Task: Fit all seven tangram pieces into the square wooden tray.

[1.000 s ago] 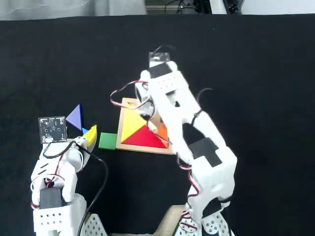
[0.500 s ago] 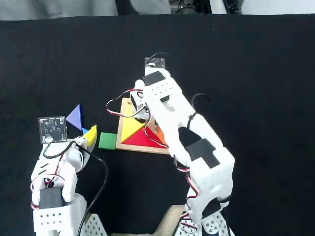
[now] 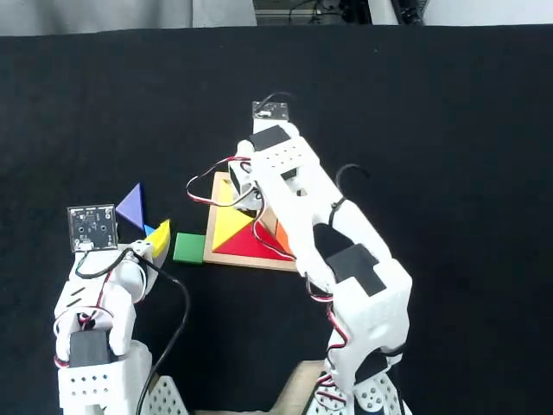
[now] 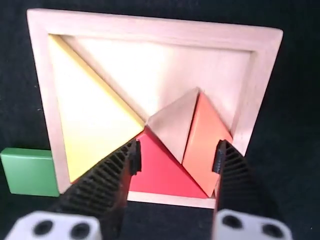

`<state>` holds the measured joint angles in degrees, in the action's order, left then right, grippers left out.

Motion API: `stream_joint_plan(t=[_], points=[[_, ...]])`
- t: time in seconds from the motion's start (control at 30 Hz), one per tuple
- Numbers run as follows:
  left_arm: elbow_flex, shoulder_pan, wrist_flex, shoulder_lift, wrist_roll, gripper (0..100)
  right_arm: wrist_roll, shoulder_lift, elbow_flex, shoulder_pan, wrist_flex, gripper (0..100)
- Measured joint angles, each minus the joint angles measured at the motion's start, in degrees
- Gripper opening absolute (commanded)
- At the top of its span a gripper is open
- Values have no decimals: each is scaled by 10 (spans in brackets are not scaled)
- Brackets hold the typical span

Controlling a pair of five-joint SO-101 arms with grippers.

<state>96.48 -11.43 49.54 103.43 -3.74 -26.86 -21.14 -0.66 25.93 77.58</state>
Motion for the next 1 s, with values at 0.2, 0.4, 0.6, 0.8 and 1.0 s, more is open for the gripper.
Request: stream_joint_plan(t=[0.2, 0.4, 0.6, 0.8, 1.0], points=[[0, 0, 0, 0, 0, 303, 130, 12, -42, -23, -27, 31], [0, 0, 0, 0, 0, 303, 137, -54, -42, -56, -68, 11], [0, 0, 0, 0, 0, 303, 139, -111, -82, -57, -52, 11], [0, 0, 0, 0, 0, 303, 139, -125, -107, -55, -1, 11], [0, 0, 0, 0, 0, 303, 142, -125, -142, -39, 40, 11]])
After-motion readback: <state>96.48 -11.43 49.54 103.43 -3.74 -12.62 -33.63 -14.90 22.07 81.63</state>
